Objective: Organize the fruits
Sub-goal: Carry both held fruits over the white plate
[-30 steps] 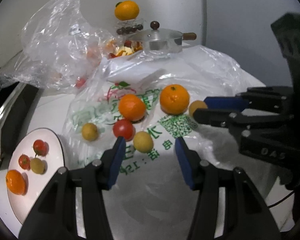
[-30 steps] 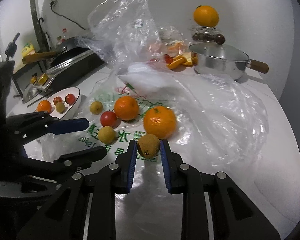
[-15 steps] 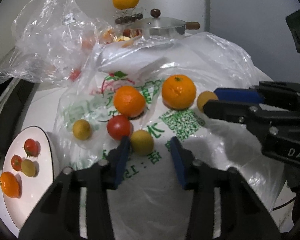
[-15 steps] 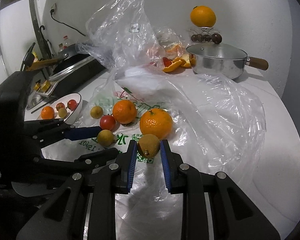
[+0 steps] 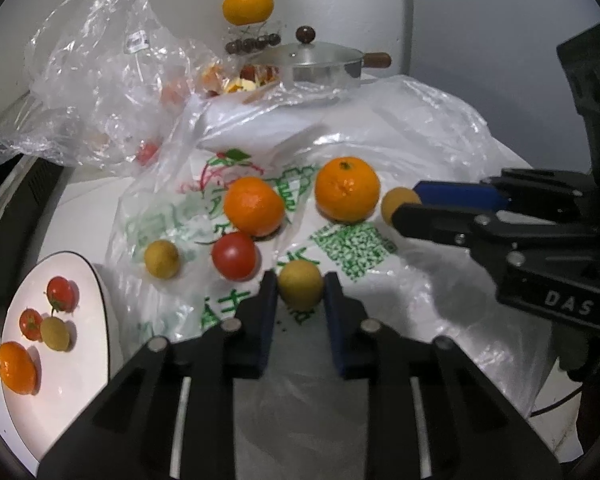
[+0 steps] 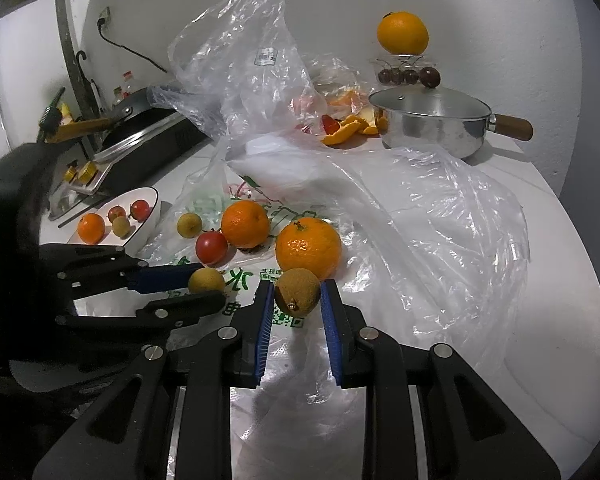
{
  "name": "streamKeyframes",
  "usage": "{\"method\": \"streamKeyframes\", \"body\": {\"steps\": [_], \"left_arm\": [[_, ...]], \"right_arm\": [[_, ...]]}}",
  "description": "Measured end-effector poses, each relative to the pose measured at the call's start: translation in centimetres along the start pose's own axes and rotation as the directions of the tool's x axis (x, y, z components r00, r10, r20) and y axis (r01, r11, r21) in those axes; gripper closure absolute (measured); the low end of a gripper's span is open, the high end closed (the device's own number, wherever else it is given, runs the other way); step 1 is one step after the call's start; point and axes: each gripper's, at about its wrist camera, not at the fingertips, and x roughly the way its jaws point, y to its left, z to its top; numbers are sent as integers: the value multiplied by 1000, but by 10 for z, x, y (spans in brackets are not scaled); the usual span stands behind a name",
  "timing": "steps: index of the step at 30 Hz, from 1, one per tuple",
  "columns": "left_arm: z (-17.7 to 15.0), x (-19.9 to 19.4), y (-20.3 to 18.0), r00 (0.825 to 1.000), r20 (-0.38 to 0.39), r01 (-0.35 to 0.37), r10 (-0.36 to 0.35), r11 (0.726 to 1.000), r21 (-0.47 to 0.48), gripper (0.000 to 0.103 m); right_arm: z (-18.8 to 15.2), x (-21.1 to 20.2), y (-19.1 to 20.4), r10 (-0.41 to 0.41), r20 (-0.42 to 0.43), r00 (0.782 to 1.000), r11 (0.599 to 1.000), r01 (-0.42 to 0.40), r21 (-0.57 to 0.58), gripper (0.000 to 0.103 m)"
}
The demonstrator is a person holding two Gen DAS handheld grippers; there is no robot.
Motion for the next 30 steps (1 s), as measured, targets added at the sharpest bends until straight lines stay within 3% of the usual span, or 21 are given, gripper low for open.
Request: {"method": "streamKeyframes", "body": {"steps": [30], "left_arm": [[-21, -71, 34, 992, 123, 20, -14, 998, -53, 79]], "right_arm": [[17, -18, 61, -33, 26, 999, 995, 35, -98, 77]]}}
